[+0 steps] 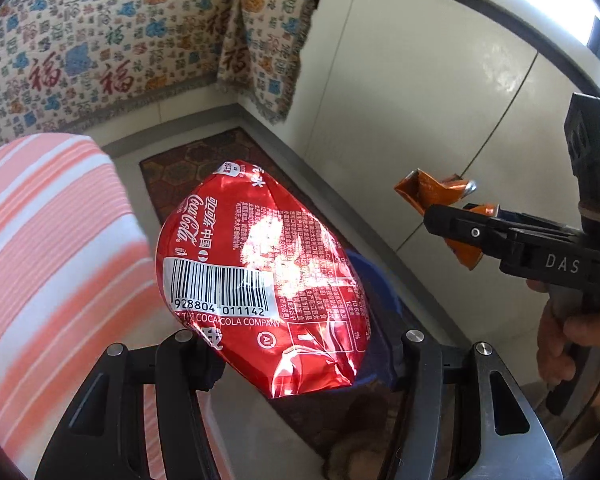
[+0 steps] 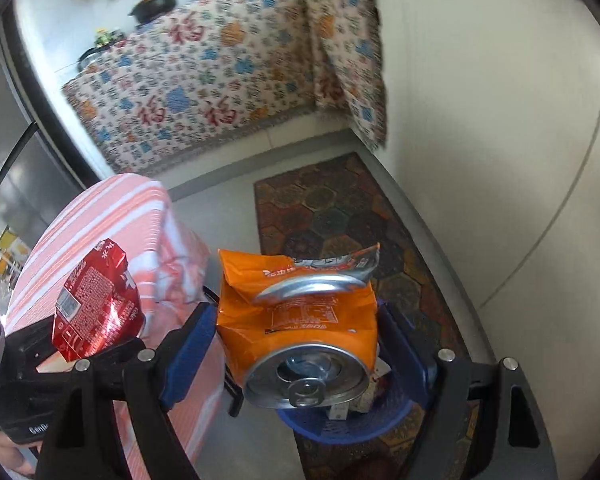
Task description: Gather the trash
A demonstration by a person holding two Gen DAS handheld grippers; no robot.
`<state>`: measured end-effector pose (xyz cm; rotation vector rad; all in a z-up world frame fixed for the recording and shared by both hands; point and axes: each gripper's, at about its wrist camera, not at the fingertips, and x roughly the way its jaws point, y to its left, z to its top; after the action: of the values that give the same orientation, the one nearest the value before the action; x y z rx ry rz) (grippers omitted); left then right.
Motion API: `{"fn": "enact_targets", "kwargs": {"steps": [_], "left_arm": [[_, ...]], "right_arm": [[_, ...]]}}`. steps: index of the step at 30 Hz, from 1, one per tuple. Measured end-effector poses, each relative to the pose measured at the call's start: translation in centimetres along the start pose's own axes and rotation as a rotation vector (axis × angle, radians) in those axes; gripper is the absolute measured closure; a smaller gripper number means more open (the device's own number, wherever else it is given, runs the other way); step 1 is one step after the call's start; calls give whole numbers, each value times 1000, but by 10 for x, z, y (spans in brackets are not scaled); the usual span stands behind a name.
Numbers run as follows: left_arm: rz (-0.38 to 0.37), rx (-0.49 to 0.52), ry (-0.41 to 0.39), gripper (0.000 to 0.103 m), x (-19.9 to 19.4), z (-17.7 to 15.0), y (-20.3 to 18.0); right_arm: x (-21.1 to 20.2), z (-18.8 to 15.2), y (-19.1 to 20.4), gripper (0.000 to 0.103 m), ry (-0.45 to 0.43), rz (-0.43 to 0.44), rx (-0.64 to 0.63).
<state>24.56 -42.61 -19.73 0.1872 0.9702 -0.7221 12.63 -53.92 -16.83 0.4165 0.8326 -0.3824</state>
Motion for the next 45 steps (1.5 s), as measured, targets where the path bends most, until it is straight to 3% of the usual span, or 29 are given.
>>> {"fn": "enact_targets", "kwargs": {"steps": [9,20,22,23,24,26,32,37,40,43,45], "left_arm": [[-8,45,79,44,71,-6,-32],[-13,80,126,42,119,-5,-28],[-10,88,131,29,124,-7,-30],[-1,89,125,15,127,-7,-31],[7,91,111,10,128,-7,-31],[1,100,89,10,127,-9,-33],[53,60,46,10,103,-3,-27],[80,16,-8,1,46,5,-23],[76,24,-31,0,12,-1,-26],[102,38,-9,0,-14,-12,-34],[119,62,-13,0,-30,-25,-41]], "right_arm": [[57,-14,-64,19,80,1,101],[96,-30,-104,17,140,50,226],[101,-29,-106,17,135,57,233],[104,-29,-107,14,138,60,237],[107,-28,-109,13,143,58,244],[110,-28,-112,12,153,66,259],[94,-24,-117,12,102,43,267],[47,-28,-99,12,54,-56,175],[12,-38,-82,12,49,-103,115],[-21,-58,-71,0,52,-141,87],[-42,-72,-63,0,47,-155,85]]}}
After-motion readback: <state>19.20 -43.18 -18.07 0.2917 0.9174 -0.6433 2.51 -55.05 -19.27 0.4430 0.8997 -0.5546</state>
